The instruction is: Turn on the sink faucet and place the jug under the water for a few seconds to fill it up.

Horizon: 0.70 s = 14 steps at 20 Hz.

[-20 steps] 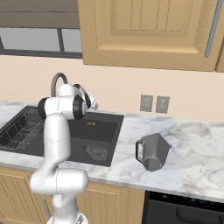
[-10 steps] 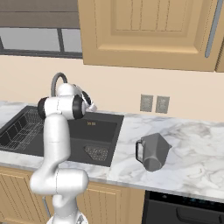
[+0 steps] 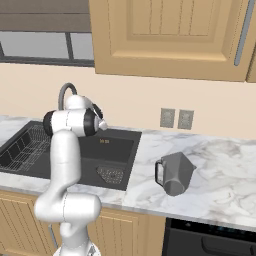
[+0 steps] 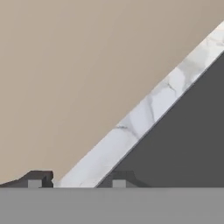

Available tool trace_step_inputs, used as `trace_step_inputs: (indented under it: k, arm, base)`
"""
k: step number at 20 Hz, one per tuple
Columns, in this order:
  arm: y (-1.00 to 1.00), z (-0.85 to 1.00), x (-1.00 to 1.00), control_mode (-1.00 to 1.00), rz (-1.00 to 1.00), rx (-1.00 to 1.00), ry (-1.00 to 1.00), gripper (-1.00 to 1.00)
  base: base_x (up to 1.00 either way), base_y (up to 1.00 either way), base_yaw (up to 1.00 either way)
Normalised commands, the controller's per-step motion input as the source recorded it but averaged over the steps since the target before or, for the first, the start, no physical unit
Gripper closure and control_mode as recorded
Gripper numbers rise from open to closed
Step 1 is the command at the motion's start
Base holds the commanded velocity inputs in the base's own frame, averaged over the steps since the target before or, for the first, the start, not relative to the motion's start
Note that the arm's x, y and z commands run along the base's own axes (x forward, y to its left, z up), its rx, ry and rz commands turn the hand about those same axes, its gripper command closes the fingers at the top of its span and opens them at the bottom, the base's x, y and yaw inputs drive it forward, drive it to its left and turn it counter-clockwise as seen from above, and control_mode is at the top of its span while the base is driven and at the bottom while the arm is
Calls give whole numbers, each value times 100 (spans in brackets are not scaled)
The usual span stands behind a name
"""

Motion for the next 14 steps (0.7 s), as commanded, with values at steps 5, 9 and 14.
trace_step_inputs:
  k: [5,9,14]
  arm:
    - [-49,55,0,-100,-14,20,-14,-100]
    - [-42,74,0,-100,-13,18,-17,-100]
    - [-54,78,0,-100,-12,20,-19,-100]
  base:
    - [0,0,0]
    - [0,0,0]
    - [0,0,0]
